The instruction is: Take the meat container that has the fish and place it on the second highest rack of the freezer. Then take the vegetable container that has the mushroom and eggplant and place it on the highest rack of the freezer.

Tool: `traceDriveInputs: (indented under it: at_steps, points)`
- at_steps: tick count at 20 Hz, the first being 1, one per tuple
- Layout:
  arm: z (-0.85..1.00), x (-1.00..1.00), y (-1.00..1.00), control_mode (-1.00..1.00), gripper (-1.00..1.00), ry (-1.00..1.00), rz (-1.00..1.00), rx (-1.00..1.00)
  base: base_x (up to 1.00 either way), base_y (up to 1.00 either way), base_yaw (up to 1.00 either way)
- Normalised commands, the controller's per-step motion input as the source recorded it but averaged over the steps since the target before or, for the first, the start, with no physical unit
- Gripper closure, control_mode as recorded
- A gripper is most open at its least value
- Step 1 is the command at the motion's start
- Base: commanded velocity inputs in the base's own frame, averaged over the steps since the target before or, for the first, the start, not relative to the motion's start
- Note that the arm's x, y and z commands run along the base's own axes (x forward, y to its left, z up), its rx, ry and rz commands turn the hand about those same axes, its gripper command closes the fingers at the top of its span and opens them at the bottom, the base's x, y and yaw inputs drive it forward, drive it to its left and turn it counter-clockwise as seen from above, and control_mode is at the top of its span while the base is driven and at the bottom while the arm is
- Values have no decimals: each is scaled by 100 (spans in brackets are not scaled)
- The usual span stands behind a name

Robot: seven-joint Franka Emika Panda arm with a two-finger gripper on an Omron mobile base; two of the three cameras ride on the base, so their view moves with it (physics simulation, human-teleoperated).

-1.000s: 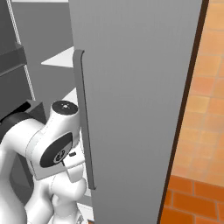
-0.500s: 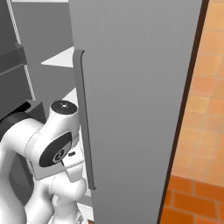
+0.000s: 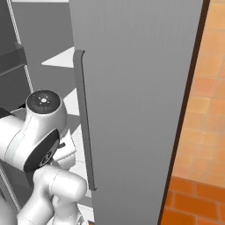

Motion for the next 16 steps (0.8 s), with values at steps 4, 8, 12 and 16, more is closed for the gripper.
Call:
traceDriveInputs:
  at_steps: [4,8,12,16]
  points:
    - [89,83,37,-100,100,0,-18,3,0,0,0]
    - [63,66,33,-100,100,-6,-22,1,0,0,0]
    - [56,76,42,-100,100,-15,-19,0,0,0,0]
    - [49,70,46,-100,100,-4,-14,4,0,0,0]
